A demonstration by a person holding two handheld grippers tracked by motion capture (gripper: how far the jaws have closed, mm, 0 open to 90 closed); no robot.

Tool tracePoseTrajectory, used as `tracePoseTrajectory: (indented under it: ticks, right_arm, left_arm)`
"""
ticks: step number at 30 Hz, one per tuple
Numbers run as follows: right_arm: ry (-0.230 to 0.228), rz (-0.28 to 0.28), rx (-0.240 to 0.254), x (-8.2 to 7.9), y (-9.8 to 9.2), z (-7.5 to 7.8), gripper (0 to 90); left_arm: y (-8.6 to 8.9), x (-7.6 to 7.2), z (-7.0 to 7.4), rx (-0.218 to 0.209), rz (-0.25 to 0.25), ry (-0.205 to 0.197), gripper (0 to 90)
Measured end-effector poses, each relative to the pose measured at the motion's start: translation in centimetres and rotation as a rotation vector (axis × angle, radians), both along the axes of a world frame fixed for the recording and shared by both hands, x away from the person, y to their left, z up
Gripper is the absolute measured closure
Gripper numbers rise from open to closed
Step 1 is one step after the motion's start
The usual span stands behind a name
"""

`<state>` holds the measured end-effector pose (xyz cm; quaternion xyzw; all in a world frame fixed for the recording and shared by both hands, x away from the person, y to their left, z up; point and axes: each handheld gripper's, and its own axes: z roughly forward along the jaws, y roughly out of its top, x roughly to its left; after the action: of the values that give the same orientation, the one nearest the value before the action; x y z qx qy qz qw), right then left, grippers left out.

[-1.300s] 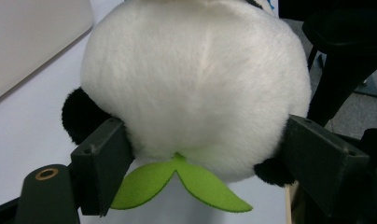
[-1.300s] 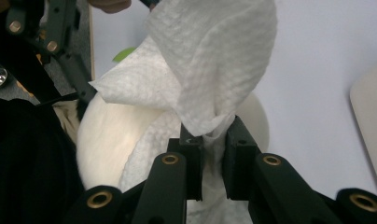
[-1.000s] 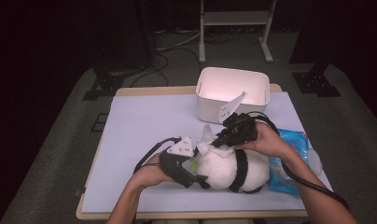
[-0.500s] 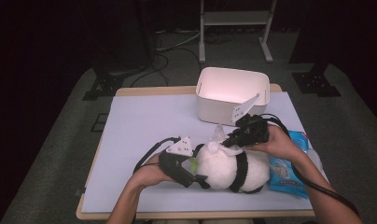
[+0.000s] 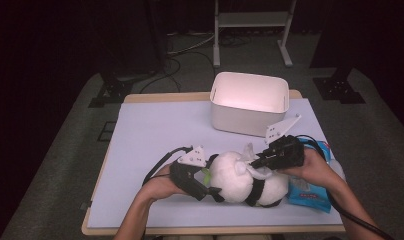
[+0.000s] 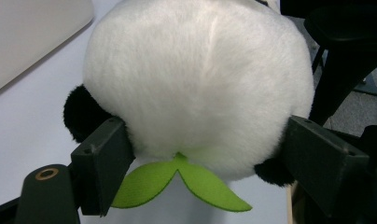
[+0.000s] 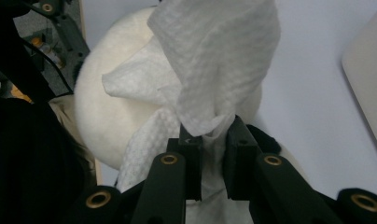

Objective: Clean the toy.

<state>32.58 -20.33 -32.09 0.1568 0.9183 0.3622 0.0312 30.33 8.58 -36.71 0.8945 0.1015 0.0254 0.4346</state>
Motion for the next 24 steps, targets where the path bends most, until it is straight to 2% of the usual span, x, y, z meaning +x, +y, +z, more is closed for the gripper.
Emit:
tracePoseTrajectory:
  ticks: [5, 11, 12, 17, 24]
  right_arm:
    - [-0.029, 0.037, -0.011, -0.9, 1.0, 0.6, 78.6]
    - [-0.049, 0.107, -0.016, -1.5, 3.6, 1.6, 78.5]
    - [-0.051, 0.128, -0.019, -1.6, 4.7, 1.8, 78.5]
    - [-0.056, 0.169, -0.016, -2.1, 6.2, 1.8, 78.5]
    - [-0.044, 0.206, -0.008, -3.3, 6.2, 1.4, 78.6]
  left_arm:
    - [0.0, 0.0, 0.0, 0.003, 0.001, 0.003, 17.9]
    - [-0.1, -0.1, 0.0, 0.000, 0.004, 0.008, 17.9]
    - [-0.1, -0.1, 0.0, -0.001, 0.005, 0.008, 17.9]
    - [0.1, 0.0, -0.1, 0.003, 0.004, 0.009, 17.9]
    - [0.1, 0.1, -0.2, -0.008, 0.009, 0.012, 17.9]
